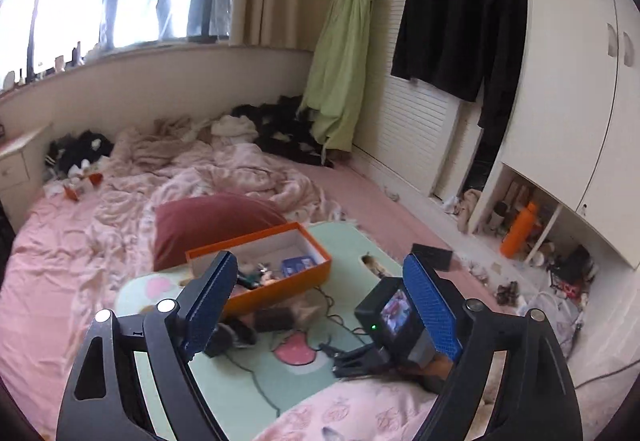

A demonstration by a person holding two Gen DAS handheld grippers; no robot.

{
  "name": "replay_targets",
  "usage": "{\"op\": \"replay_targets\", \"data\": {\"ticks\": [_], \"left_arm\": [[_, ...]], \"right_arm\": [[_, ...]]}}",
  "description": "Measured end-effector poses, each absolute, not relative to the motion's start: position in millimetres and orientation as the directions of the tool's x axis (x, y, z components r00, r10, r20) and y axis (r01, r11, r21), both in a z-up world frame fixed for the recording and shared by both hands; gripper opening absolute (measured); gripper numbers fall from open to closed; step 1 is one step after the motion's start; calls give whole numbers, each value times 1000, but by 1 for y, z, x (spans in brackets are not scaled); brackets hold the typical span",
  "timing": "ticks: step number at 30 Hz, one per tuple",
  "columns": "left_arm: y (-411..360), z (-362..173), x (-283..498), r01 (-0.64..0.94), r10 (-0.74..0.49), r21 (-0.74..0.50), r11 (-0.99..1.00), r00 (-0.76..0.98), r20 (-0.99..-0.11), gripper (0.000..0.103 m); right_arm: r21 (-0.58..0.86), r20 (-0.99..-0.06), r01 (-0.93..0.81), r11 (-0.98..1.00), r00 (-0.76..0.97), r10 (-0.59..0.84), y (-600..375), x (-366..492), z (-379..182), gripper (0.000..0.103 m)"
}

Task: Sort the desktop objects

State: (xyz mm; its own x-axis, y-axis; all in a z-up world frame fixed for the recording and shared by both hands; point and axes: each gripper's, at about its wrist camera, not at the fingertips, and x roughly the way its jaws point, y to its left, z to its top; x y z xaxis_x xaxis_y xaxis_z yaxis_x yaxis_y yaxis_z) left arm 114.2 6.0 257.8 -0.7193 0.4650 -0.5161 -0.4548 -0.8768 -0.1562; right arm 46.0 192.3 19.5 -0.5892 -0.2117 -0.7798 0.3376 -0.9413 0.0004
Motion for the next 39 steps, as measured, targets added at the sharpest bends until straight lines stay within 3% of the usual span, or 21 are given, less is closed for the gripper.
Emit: {"op": "replay_targets", "data": {"ticks": [5, 10, 12, 16, 21, 24, 27, 31, 33, 34, 36, 39], "left_arm": [[41, 162, 53, -363, 463, -290, -886, -661, -591, 85], [33, 84, 43, -217, 254, -139, -966, -710, -657, 85], [21, 61, 35, -189, 235, -144, -971, -667, -707, 85], [-9, 39, 29, -138, 274, -242, -961, -624, -732, 85], [-3, 18, 37, -117, 83, -11, -993, -636, -767, 85], [-5, 3, 33, -127, 90, -15, -992, -608, -789, 85], [-5, -2, 26, -126, 88, -18, -992, -580, -810, 86], [-9, -2, 28, -115, 88, -26, -993, -578, -812, 89], [-10, -7, 24, -103, 82, -28, -994, -568, -819, 103], [-11, -8, 22, -101, 85, -33, -994, -566, -820, 103], [-10, -10, 22, -102, 87, -36, -994, -564, -821, 103], [-12, -11, 21, -104, 89, -36, -994, -566, -819, 103]], "right_arm": [[0, -779, 336, -942, -591, -211, 191, 45, 20, 103], [1, -777, 324, -946, -595, -205, 191, 44, 22, 103], [-1, -776, 319, -948, -598, -200, 190, 45, 22, 103], [-1, -774, 304, -953, -603, -191, 194, 45, 23, 103], [103, -687, 286, -953, -672, -276, 216, 48, 58, 103], [184, -625, 354, -917, -678, -387, 214, 38, 100, 103], [235, -640, 403, -885, -621, -452, 192, 4, 133, 103], [312, -749, 404, -860, -452, -484, 152, -67, 134, 83], [370, -804, 357, -858, -340, -488, 135, -102, 115, 71], [406, -818, 325, -854, -288, -498, 130, -120, 105, 62], [418, -845, 261, -870, -240, -478, 120, -148, 86, 60], [311, -879, 197, -930, -312, -360, 115, -171, 78, 59]]}}
